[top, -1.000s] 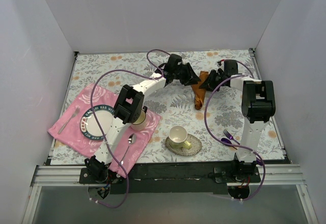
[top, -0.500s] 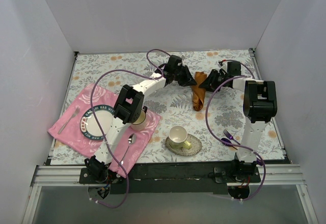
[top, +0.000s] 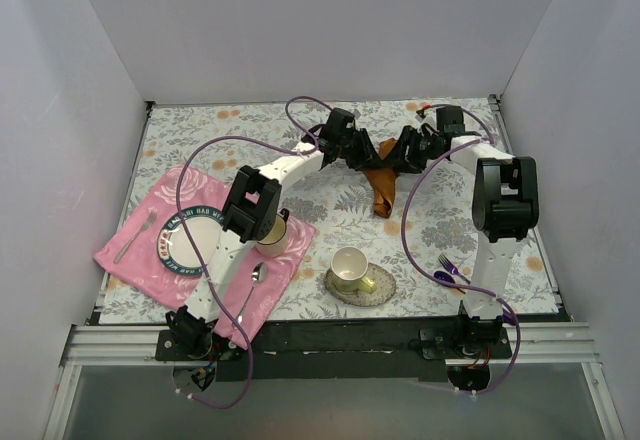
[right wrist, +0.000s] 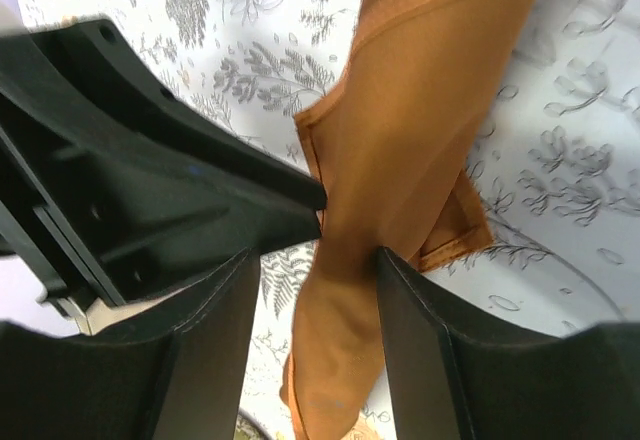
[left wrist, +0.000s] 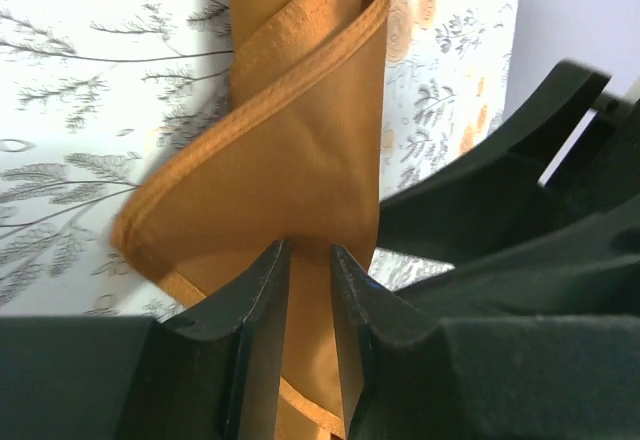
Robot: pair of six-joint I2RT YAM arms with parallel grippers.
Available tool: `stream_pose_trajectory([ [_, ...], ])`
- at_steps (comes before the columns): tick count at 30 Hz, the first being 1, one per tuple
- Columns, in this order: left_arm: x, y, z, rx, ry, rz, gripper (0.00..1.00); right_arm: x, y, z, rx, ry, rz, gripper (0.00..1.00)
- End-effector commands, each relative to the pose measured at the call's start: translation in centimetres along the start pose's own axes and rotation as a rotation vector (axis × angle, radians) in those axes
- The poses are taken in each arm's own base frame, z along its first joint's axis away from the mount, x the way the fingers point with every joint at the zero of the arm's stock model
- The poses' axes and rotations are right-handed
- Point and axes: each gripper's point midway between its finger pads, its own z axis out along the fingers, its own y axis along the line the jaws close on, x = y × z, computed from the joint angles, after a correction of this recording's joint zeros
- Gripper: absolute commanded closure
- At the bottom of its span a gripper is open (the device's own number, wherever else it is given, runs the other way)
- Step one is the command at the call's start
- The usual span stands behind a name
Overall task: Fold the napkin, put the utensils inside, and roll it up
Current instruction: Roll the napkin with the utensil
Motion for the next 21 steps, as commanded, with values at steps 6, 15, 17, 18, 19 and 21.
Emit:
stream_pose_trajectory([
  [6, -5.6, -5.0, -5.8, 0.085, -0.111, -0.012, 0.76, 2.1, 1.2, 0.6, -0.004, 0.062, -0.012, 0.43],
  [15, -4.2, -3.3, -4.9, 0.078, -0.049, -0.040, 0.85, 1.2, 3.5, -0.7, -0.002, 0.060, -0.035, 0.43],
  [17, -4.0, -2.9, -4.7, 0.068, -0.048, -0.027, 0.85, 1.1, 3.8, -0.9, 0.001, 0.056, -0.031, 0.43],
  [18, -3.8, -2.5, -4.6, 0.062, -0.043, -0.023, 0.86, 0.9, 3.6, -1.1, 0.016, 0.046, -0.029, 0.43],
  [19, -3.5, -2.1, -4.3, 0.056, -0.033, -0.017, 0.86, 0.7, 3.8, -1.4, 0.023, 0.034, -0.025, 0.43],
  [21, -3.0, -1.3, -4.0, 0.036, -0.019, -0.015, 0.87, 0.2, 3.2, -1.6, 0.075, 0.015, -0.019, 0.43],
])
